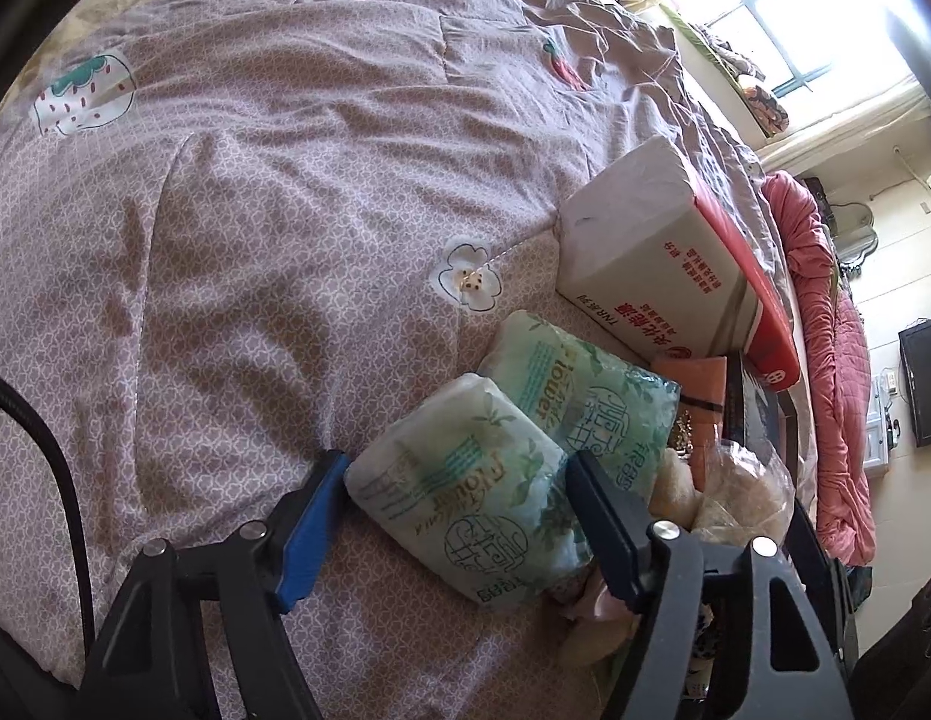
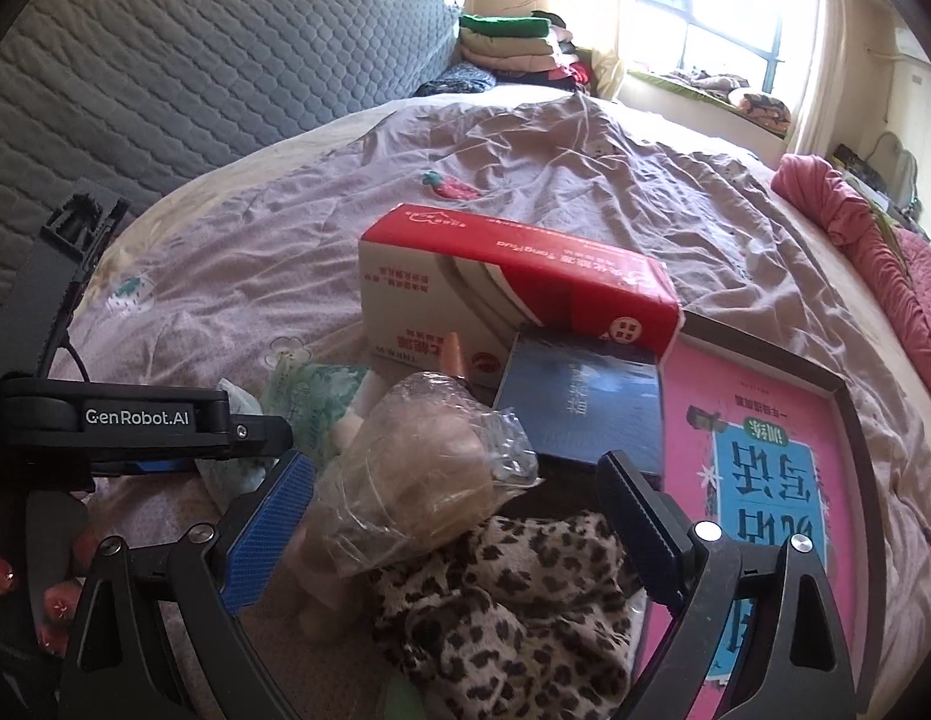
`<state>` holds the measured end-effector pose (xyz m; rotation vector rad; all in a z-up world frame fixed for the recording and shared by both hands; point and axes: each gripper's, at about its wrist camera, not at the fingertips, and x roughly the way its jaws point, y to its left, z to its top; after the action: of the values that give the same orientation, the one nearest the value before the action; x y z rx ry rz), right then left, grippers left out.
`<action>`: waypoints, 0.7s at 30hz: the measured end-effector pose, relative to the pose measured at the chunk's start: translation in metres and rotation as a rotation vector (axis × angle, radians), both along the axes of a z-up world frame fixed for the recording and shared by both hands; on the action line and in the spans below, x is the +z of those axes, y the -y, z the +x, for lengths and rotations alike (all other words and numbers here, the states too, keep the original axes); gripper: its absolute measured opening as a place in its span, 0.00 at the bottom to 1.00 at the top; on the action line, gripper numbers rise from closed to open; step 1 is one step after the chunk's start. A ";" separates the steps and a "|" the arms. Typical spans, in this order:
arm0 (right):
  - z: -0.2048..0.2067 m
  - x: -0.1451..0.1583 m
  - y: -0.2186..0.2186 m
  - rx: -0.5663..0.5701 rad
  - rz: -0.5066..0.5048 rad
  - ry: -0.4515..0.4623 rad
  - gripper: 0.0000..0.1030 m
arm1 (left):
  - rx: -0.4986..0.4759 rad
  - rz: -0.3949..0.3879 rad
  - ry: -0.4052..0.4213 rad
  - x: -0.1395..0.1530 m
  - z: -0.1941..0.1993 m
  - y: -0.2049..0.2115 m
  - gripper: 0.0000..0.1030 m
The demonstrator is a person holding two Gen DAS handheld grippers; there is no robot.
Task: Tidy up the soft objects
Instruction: 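Grasp the green-white wipes pack with the left tool while the right tool grasps the plastic-wrapped ball, then lift and carry the wipes pack and plastic-wrapped ball over the pink book box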
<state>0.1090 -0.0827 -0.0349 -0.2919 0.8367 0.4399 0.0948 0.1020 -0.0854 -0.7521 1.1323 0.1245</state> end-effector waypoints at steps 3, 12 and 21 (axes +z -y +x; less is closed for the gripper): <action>0.002 -0.005 -0.002 0.025 0.030 -0.038 0.73 | 0.007 -0.004 0.005 -0.001 -0.003 -0.002 0.66; -0.003 0.002 0.009 0.016 0.082 -0.016 0.68 | 0.020 -0.020 0.035 0.005 -0.024 -0.010 0.56; -0.007 0.014 0.018 0.014 0.126 0.000 0.67 | -0.004 0.047 0.060 0.024 -0.035 -0.002 0.56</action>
<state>0.1022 -0.1009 -0.0206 -0.1813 0.8039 0.5037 0.0602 0.1039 -0.0612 -0.7072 1.0700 0.1242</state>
